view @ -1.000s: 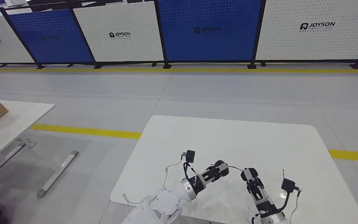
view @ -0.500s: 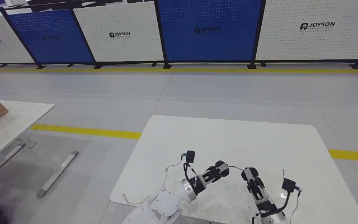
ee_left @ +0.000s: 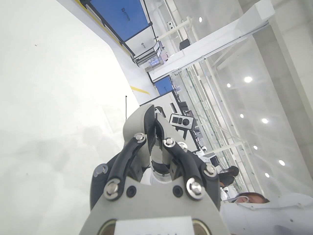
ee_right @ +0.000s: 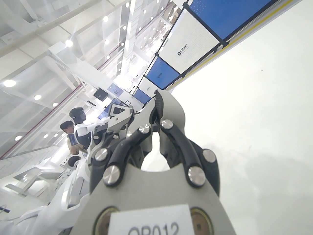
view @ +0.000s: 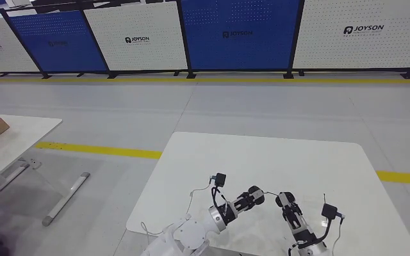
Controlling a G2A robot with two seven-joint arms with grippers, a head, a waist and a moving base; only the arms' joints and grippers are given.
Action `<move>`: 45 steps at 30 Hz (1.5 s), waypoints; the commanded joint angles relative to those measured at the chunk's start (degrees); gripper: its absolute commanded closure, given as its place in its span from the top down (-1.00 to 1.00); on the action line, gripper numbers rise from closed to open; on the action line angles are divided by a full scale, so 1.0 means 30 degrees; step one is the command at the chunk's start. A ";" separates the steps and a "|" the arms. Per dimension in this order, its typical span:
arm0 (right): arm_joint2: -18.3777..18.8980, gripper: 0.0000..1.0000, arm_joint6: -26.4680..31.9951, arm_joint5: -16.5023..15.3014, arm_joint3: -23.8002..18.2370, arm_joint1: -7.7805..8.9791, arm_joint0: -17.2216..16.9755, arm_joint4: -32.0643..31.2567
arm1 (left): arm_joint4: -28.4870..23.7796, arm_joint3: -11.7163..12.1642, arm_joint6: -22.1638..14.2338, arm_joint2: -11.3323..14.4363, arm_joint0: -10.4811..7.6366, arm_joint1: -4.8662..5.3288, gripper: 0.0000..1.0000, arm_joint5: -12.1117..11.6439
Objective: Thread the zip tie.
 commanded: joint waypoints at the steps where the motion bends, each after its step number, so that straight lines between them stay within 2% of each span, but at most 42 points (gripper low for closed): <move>1: -0.0004 -1.00 0.0096 0.0000 0.0007 0.0011 0.0009 0.0015 | 0.0376 -0.0040 -0.0066 0.0063 0.0017 0.0014 -1.00 -0.0006; 7: 0.0005 -1.00 0.0435 0.0000 -0.0060 0.0054 0.0016 0.0272 | 0.1232 -0.0149 -0.0379 0.0306 0.0012 0.0042 -1.00 0.0128; 14: 0.0014 -1.00 0.1104 0.0000 -0.0053 0.0120 0.0017 0.0402 | 0.1271 -0.0255 -0.0528 0.0292 0.0119 0.0086 -1.00 0.0069; 22: 0.0330 -1.00 0.2032 0.0000 -0.0368 0.0248 -0.0123 0.1136 | 0.0148 -0.1107 -0.2364 -0.0393 0.0281 0.0341 -1.00 0.1630; 26: 0.0438 -1.00 0.2432 0.0000 -0.0477 0.0303 -0.0164 0.1427 | -0.0458 -0.1460 -0.2993 -0.0714 0.0429 0.0450 -1.00 0.2123; 32: 0.0536 -1.00 0.3003 0.0000 -0.0543 0.0358 -0.0143 0.1853 | -0.1783 -0.1717 -0.4034 -0.1121 0.0401 0.0563 -1.00 0.3080; 38: 0.0779 -1.00 0.3878 0.0000 -0.0754 0.0451 -0.0176 0.2350 | -0.4805 -0.1482 -0.6256 -0.1793 0.0059 0.0679 -1.00 0.3806; 41: 0.0856 -1.00 0.4192 0.0000 -0.0862 0.0492 -0.0236 0.2471 | -0.5338 -0.1358 -0.6812 -0.2090 -0.0073 0.0758 -1.00 0.4179; 45: 0.0941 -1.00 0.4439 0.0000 -0.0970 0.0541 -0.0320 0.2452 | -0.6254 -0.1191 -0.7650 -0.2168 -0.0301 0.0810 -1.00 0.5154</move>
